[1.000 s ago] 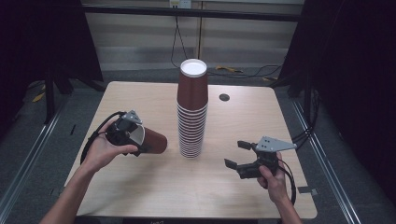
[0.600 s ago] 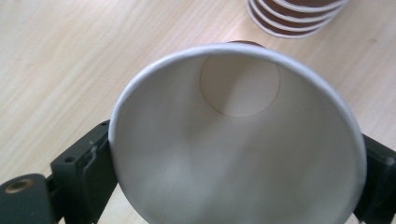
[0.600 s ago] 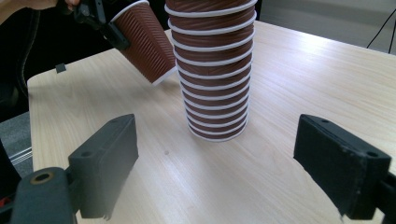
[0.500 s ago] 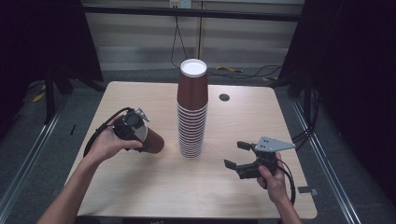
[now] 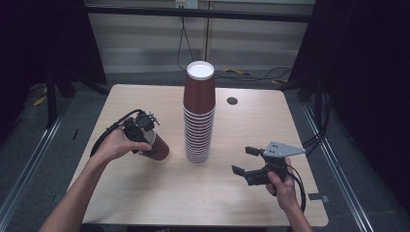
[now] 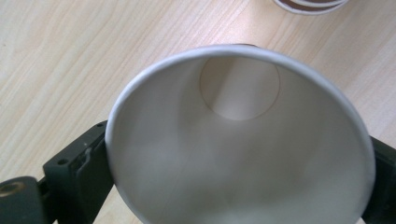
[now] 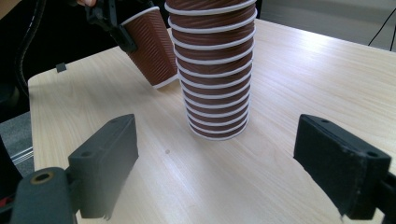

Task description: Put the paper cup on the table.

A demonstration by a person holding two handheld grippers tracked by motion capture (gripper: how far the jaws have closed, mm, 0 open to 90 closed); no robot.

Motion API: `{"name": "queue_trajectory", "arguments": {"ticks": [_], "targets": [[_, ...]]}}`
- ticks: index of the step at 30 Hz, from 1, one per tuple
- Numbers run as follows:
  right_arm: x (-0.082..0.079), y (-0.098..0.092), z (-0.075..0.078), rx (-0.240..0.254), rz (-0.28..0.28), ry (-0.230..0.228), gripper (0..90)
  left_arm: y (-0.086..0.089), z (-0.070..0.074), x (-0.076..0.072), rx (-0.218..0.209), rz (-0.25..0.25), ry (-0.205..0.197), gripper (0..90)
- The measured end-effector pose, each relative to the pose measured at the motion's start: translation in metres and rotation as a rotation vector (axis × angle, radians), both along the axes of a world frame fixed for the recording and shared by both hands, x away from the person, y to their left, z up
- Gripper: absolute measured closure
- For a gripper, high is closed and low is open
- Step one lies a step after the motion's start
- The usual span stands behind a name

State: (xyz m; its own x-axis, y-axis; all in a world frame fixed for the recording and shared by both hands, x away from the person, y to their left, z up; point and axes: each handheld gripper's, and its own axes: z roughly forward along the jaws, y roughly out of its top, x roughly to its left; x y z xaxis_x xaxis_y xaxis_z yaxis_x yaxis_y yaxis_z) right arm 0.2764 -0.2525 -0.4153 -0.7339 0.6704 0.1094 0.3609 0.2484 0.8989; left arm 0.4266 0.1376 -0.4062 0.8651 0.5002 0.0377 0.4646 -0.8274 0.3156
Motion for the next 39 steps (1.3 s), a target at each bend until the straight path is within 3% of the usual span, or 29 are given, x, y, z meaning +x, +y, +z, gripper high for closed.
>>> {"name": "queue_trajectory", "arguments": {"ticks": [8, 10, 18, 24, 28, 31, 32, 37, 39], "targets": [[0.001, 0.0, -0.002, 0.005, 0.003, 0.008, 13.6, 0.0, -0.005, 0.004, -0.082, 0.023, -0.019, 4.2], [0.001, 0.0, -0.002, 0.005, 0.0, 0.009, 13.6, 0.0, -0.007, 0.004, -0.093, 0.036, -0.018, 4.4], [0.001, 0.001, -0.003, 0.002, 0.002, 0.012, 13.6, -0.003, -0.016, 0.005, -0.127, 0.01, -0.007, 5.6], [0.002, 0.0, -0.002, 0.003, 0.002, 0.011, 13.6, -0.001, -0.025, 0.005, -0.165, 0.027, -0.008, 8.0], [0.001, 0.0, -0.002, 0.002, -0.002, 0.01, 13.6, -0.001, -0.03, 0.006, -0.155, 0.003, -0.013, 13.5], [0.001, 0.0, -0.002, 0.002, -0.008, 0.009, 13.6, 0.001, -0.032, 0.006, -0.182, 0.016, -0.011, 13.8], [0.001, 0.0, -0.002, 0.002, -0.007, 0.011, 13.6, 0.002, -0.032, 0.006, -0.177, -0.003, -0.012, 13.9], [0.001, 0.0, -0.002, 0.002, -0.007, 0.011, 13.6, 0.007, -0.035, 0.004, -0.201, -0.004, -0.02, 14.1], [0.001, 0.0, -0.002, 0.002, -0.008, 0.011, 13.6, 0.009, -0.036, 0.003, -0.23, 0.009, -0.025, 14.1]]}}
